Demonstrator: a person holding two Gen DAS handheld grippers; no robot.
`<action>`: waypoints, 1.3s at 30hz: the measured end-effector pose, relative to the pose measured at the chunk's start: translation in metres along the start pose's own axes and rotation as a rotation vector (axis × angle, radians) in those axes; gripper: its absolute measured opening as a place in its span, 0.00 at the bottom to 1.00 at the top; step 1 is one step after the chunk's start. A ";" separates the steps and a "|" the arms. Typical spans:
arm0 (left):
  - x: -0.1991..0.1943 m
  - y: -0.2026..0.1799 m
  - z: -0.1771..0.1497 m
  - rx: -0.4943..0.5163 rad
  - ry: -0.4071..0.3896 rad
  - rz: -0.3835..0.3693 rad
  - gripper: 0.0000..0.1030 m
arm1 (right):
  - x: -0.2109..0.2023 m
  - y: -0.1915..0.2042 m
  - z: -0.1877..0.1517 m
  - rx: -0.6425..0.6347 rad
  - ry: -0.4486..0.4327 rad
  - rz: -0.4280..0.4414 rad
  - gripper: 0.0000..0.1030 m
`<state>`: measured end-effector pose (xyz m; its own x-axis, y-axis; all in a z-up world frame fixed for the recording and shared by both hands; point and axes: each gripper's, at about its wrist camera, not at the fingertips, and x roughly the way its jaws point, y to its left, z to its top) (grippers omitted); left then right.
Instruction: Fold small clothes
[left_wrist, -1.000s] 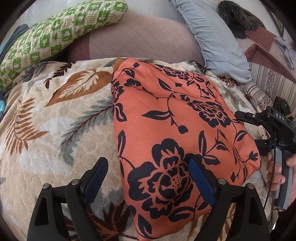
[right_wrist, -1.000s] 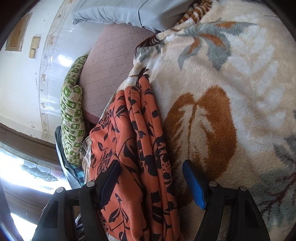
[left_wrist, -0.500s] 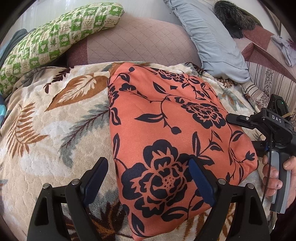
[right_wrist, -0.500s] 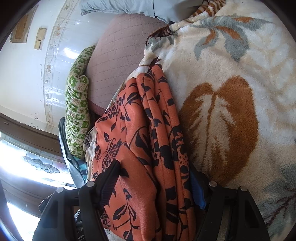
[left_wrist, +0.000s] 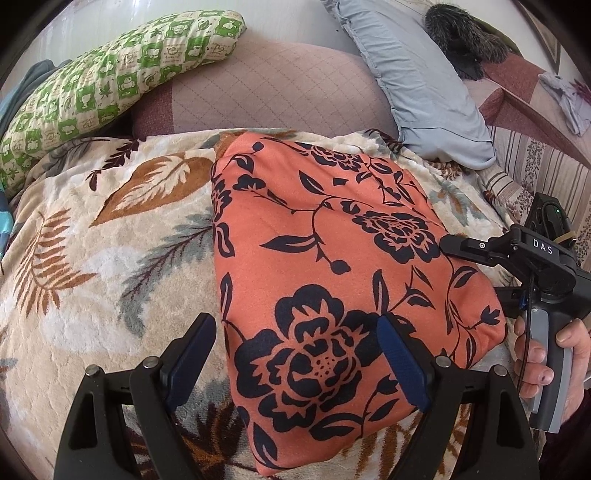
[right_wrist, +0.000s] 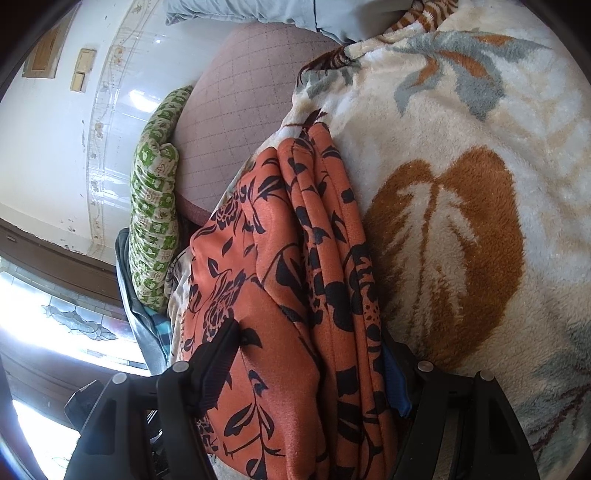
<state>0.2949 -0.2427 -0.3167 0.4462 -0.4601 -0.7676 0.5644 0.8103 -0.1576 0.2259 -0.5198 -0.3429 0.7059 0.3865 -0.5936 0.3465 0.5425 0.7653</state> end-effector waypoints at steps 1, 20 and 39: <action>0.001 0.000 0.000 -0.002 0.002 -0.002 0.86 | 0.000 0.000 0.000 0.000 0.000 0.000 0.71; -0.024 0.006 0.013 -0.005 -0.072 0.121 0.86 | -0.049 0.064 -0.009 -0.270 -0.268 -0.161 0.71; -0.018 0.032 0.014 -0.045 -0.044 0.201 0.87 | -0.012 0.086 -0.033 -0.420 -0.079 -0.244 0.31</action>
<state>0.3148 -0.2136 -0.2987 0.5775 -0.3021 -0.7585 0.4297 0.9024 -0.0322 0.2267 -0.4538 -0.2783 0.6854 0.1619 -0.7099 0.2398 0.8704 0.4300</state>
